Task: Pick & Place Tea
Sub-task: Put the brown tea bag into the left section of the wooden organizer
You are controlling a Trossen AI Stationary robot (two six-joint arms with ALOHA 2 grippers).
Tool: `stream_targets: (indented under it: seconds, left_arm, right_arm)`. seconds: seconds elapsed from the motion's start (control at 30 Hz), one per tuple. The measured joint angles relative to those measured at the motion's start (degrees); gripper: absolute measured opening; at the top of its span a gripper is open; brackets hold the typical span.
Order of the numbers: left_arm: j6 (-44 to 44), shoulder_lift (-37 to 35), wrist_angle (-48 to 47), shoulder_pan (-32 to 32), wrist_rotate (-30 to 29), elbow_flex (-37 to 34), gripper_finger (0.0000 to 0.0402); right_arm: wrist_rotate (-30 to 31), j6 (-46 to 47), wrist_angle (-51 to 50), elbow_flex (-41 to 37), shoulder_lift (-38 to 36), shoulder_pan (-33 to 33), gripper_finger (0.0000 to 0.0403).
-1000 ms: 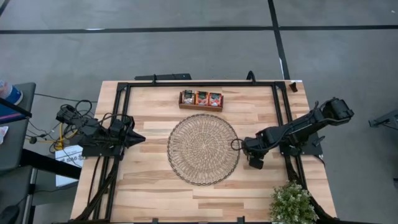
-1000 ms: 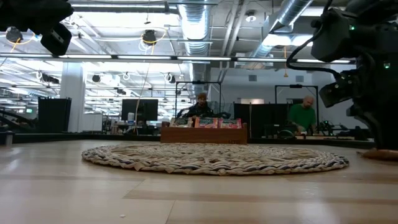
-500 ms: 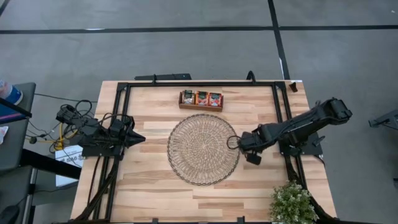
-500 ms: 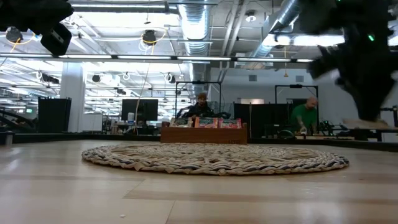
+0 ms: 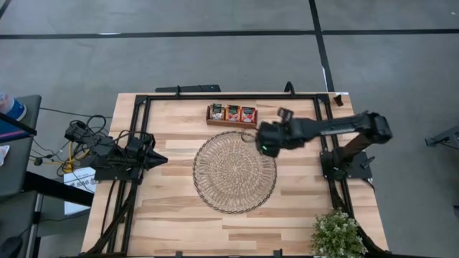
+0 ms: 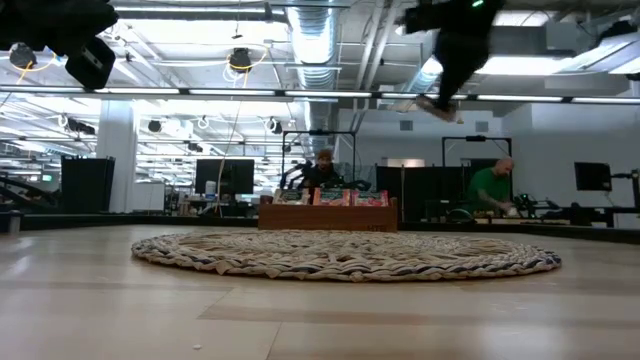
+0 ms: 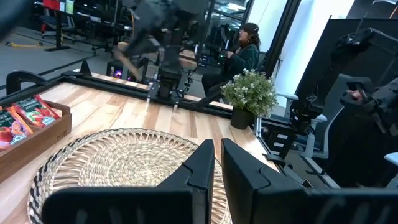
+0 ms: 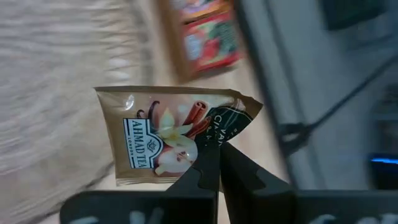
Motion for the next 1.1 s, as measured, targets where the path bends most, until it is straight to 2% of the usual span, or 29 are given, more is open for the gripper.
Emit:
stream_targets:
  seconds: [0.23,0.4,0.77,1.1]
  left_arm:
    - [0.0,0.0,0.02,0.0,0.0,0.0,0.0021]
    - [-0.01,0.0,-0.29,-0.01,0.0,0.0,0.0021]
    - [0.2,0.0,-0.92,-0.01,-0.64,0.0,0.0021]
    - [0.2,0.0,-1.14,-0.01,-1.06,0.0,0.0021]
  right_arm:
    - [5.24,-16.58,6.0,9.14,10.28,-9.26,0.0]
    - [6.58,-25.18,10.35,12.96,15.8,-12.9,0.0]
    - [6.7,-41.69,26.15,22.12,24.6,-13.71,0.0]
    - [6.36,-48.39,30.1,33.01,33.87,-13.73,0.0]
